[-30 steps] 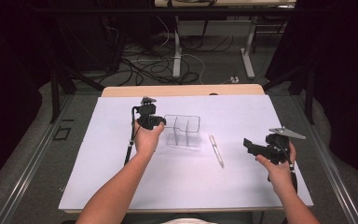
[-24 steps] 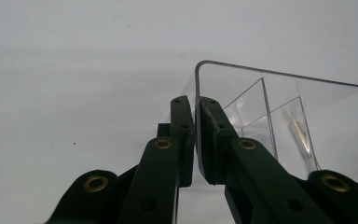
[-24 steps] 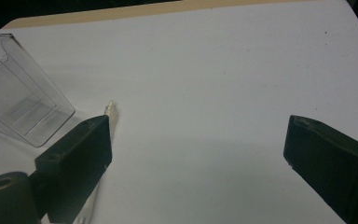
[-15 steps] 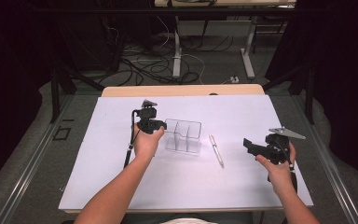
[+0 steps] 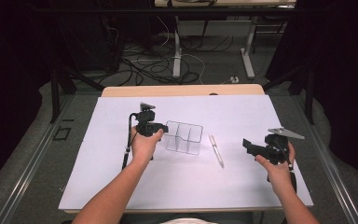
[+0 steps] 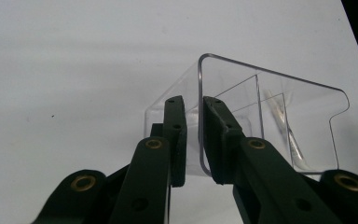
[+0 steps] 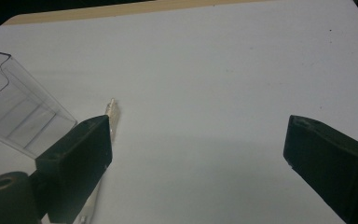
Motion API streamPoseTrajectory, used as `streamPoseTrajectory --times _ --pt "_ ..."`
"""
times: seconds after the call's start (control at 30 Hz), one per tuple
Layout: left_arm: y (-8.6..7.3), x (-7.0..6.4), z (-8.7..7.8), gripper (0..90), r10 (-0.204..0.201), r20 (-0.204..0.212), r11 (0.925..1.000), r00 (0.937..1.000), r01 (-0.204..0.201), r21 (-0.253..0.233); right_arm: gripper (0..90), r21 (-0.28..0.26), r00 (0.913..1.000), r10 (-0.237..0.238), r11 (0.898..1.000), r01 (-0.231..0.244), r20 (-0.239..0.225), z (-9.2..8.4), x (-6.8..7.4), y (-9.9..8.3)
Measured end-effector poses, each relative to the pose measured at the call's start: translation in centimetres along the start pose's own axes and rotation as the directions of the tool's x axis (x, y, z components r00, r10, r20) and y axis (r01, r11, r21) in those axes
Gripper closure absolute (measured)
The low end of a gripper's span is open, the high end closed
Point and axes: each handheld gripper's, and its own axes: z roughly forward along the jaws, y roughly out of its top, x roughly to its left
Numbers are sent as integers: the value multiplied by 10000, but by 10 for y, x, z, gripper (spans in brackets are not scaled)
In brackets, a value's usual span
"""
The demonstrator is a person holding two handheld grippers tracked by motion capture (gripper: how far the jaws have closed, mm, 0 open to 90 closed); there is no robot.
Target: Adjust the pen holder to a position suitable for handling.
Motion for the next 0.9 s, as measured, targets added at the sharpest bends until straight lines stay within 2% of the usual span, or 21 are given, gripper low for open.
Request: streamPoseTrajectory --times 0.07,0.13,0.17,0.5,0.57,0.6,0.67,0.7,0.9 --pt "-1 0 -1 773 216 -57 9998 9998 -216 14 74 -19 10000 -67 10000 67 19 1 0 0" --pt "-2 -1 -2 768 255 -75 9997 9996 -255 17 74 -16 10000 -12 10000 12 7 0 1 0" --pt "-3 -2 -2 768 168 -22 9999 9999 -168 -19 74 -15 10000 -20 10000 20 6 0 1 0" --pt "-11 -3 -7 733 364 422 9991 9984 -374 224 74 18 10000 -37 10000 37 -6 1 2 0" --pt "-12 -3 -8 730 393 446 9988 9982 -405 264 74 -26 9999 -132 9999 132 -9 1 1 0" --pt "-13 -4 -8 729 421 458 9987 9981 -433 261 74 -251 9999 -86 9996 88 84 3 2 0" --pt "-15 -4 -9 727 466 519 9984 9976 -481 287 74 19 10000 -42 10000 42 -28 1 2 0" --pt "-15 -4 -9 727 503 527 9983 9973 -518 273 74 -8 9999 -153 9999 153 -17 1 2 0" --pt "-18 -1 -11 714 544 753 9978 9957 -570 328 74 -19 9999 -131 9999 131 -21 2 3 0"
